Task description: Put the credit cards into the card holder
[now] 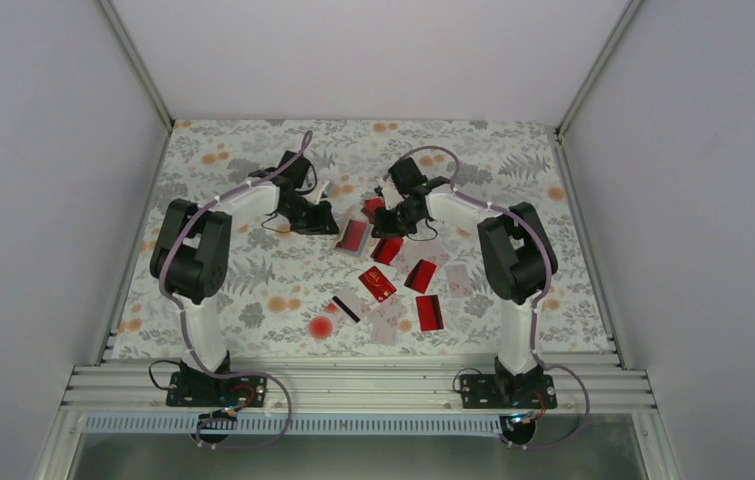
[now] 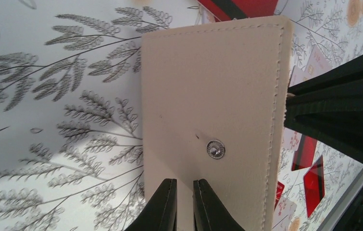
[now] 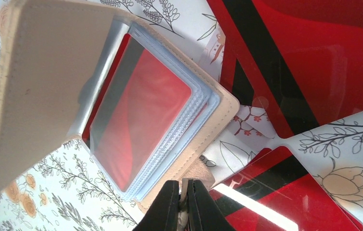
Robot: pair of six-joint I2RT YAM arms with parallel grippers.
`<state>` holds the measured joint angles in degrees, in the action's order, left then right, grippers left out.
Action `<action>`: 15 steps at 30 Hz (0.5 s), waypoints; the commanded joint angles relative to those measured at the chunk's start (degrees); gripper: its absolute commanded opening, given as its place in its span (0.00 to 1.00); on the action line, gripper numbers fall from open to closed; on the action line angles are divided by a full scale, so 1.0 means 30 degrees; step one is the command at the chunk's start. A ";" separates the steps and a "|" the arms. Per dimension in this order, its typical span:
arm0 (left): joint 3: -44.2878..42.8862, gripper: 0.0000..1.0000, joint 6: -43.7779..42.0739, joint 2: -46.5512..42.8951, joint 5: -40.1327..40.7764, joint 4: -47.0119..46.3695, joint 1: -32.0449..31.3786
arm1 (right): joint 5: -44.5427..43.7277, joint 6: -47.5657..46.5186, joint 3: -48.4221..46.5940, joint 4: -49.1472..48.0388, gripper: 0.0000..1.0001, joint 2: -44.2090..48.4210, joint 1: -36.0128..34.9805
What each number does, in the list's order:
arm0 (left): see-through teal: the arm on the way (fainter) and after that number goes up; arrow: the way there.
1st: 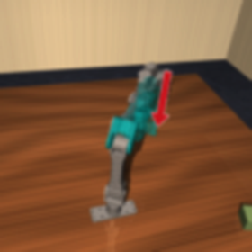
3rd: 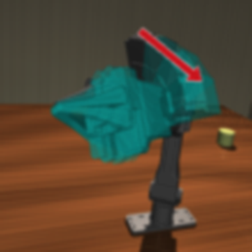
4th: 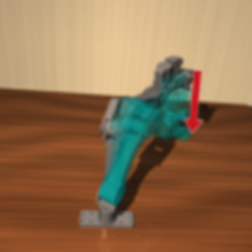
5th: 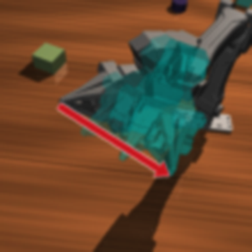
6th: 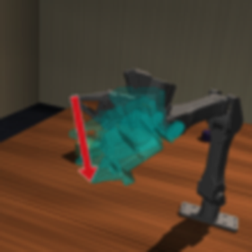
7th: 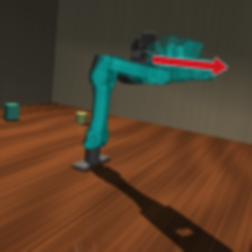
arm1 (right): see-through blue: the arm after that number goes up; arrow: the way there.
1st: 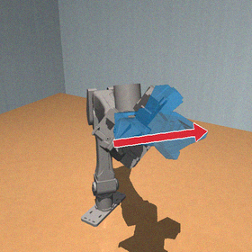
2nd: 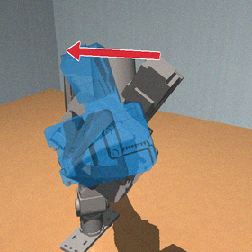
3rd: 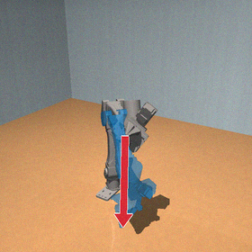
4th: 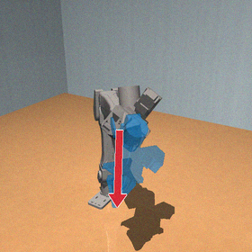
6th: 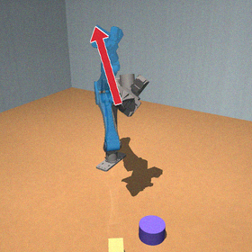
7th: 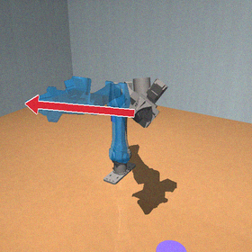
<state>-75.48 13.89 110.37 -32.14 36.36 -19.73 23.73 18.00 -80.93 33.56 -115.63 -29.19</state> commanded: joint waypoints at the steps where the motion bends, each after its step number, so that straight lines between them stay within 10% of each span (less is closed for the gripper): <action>1: -0.0469 0.11 -0.0486 0.0750 -0.1186 -0.0836 -0.0508 | 0.0609 0.0405 0.0413 -0.0652 0.04 0.1065 0.0092; 15: -0.1166 0.11 -0.0624 0.2387 -0.0923 -0.0680 -0.1576 | 0.1784 0.1435 0.0946 -0.1756 0.04 0.1148 0.0092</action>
<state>-77.49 12.99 116.22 -34.57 34.74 -24.21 26.83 20.18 -78.63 30.63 -113.34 -29.17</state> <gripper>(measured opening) 0.114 0.044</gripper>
